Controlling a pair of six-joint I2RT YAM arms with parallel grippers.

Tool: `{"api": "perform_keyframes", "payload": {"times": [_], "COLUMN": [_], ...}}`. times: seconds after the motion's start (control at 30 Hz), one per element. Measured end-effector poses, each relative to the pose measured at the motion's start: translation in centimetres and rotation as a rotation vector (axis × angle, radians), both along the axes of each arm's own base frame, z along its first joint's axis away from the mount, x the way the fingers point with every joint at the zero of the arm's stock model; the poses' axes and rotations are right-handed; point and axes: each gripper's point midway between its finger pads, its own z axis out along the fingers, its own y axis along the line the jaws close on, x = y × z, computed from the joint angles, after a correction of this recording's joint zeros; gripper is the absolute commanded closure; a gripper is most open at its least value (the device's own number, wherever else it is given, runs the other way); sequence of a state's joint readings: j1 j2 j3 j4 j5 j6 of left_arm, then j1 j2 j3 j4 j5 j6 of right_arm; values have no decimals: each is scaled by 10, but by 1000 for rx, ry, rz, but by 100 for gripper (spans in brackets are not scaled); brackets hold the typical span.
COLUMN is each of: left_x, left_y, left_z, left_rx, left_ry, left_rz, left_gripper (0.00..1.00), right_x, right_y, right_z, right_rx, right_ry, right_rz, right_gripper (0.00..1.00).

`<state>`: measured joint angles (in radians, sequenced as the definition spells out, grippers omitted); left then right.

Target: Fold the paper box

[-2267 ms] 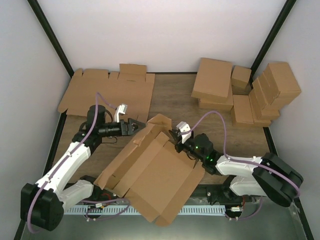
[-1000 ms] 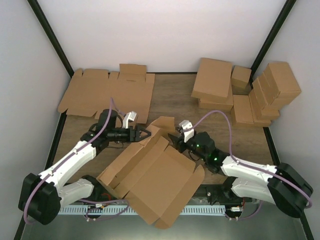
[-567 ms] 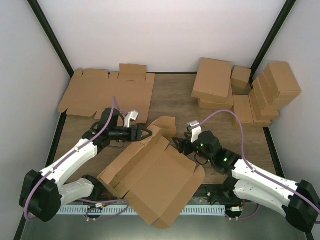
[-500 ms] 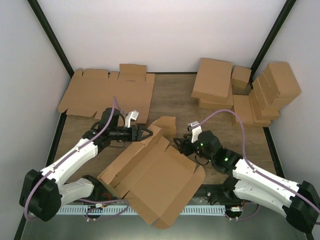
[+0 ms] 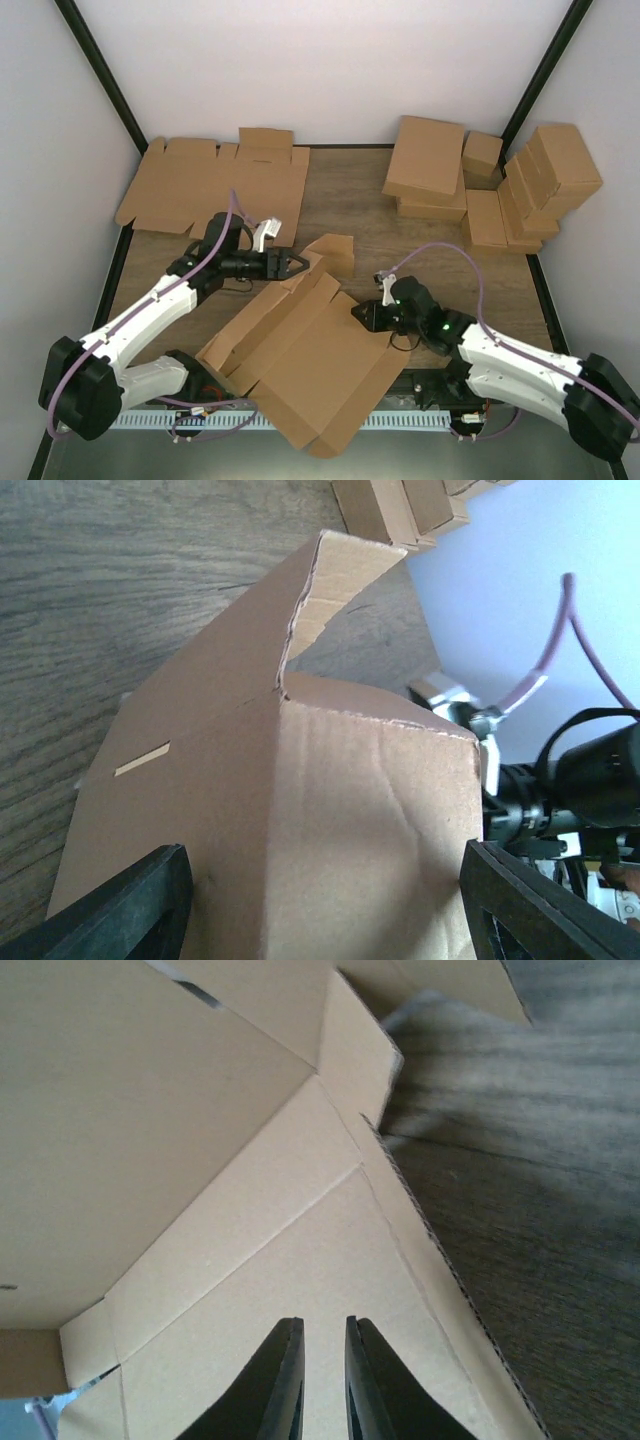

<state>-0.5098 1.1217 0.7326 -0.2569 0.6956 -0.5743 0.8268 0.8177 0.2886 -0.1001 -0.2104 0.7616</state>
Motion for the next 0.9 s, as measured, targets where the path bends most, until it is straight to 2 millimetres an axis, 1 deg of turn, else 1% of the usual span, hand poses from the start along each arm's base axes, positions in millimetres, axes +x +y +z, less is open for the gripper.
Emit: {"api": "perform_keyframes", "payload": {"times": [0.07, 0.13, 0.27, 0.33, 0.4, 0.47, 0.53, 0.63, 0.8, 0.9], "left_x": [1, 3, 3, 3, 2, 2, 2, 2, 0, 0], "left_y": [-1, -2, -2, -2, -1, -1, 0, 0, 2, 2], "left_z": [3, 5, 4, 2, 1, -1, -3, -7, -11, -8], "left_rx": [-1, -1, 12, 20, 28, 37, 46, 60, 81, 88], "left_ry": [-11, -19, -27, -32, -33, -33, -35, -33, -24, -31], "left_rz": [-1, -1, -2, -2, -2, -1, -1, -3, -5, -10], "left_gripper": [24, 24, 24, 24, 23, 23, 23, 23, 16, 14], "right_x": [1, 4, 10, 16, 21, 21, 19, 20, 23, 24], "right_y": [2, 3, 0, -6, -19, -29, -34, -32, -28, -26], "right_z": [-11, -21, -33, -39, -49, -61, -71, -72, -72, -72], "right_rx": [-10, -27, -47, -38, -26, -25, -33, -23, -26, -30], "right_ry": [41, 75, 103, 113, 137, 168, 200, 207, 205, 201], "right_rz": [-13, -32, -80, -117, -169, -198, -208, -198, -175, -165], "right_gripper": [95, 96, 99, 99, 99, 99, 99, 99, 99, 99]}}
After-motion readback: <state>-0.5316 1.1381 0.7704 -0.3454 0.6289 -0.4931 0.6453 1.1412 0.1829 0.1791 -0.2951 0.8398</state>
